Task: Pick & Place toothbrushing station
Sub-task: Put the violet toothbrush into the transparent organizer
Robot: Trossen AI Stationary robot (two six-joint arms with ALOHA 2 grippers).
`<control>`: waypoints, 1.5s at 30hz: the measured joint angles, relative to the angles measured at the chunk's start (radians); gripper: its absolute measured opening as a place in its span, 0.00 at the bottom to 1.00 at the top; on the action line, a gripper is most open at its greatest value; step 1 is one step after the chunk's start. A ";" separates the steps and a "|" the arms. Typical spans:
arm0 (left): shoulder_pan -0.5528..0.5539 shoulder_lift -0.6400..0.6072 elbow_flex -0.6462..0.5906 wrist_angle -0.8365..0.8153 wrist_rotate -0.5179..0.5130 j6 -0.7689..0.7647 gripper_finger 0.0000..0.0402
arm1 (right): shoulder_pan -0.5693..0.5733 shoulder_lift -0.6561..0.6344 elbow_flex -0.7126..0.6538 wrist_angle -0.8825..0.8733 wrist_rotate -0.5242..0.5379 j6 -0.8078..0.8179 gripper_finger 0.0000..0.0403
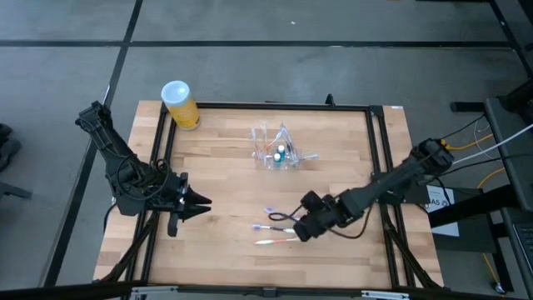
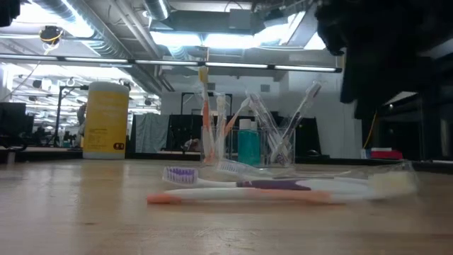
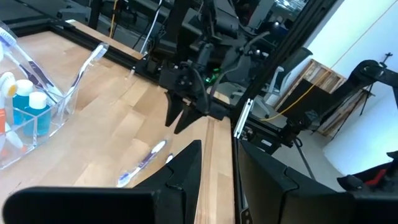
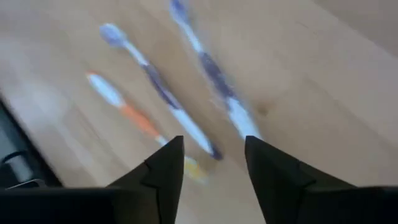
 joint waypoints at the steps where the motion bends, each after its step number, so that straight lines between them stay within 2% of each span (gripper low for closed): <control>1: 0.000 0.000 0.000 0.000 0.000 0.000 0.25 | -0.019 0.000 0.000 0.022 -0.002 -0.030 0.43; 6: 0.000 0.000 0.000 0.000 0.000 0.001 0.25 | -0.151 0.019 0.006 0.172 -0.079 -0.227 0.41; 11: 0.000 0.000 0.000 -0.008 -0.001 0.006 0.25 | -0.280 0.083 0.005 0.283 -0.308 -0.404 0.38; 13: 0.000 0.000 0.000 -0.007 0.000 0.006 0.25 | -0.313 0.114 0.009 0.314 -0.364 -0.439 0.38; 20: 0.000 0.000 0.000 -0.010 -0.006 0.006 0.25 | -0.351 0.268 0.165 0.283 -0.443 -0.574 0.38; 24: 0.000 0.000 0.000 -0.011 -0.005 0.002 0.25 | -0.361 0.375 0.292 0.191 -0.443 -0.645 0.38; 28: 0.000 0.000 0.000 -0.007 0.009 -0.013 0.25 | -0.359 0.428 0.368 0.096 -0.380 -0.682 0.38; 37: -0.002 0.000 0.000 -0.009 0.029 -0.021 0.25 | -0.359 0.435 0.380 0.101 -0.343 -0.691 0.36; 41: -0.002 0.000 0.000 -0.009 0.035 -0.020 0.25 | -0.359 0.435 0.380 0.105 -0.359 -0.686 0.25; 45: -0.002 0.000 0.000 -0.008 0.047 -0.013 0.25 | -0.356 0.435 0.380 0.105 -0.363 -0.686 0.07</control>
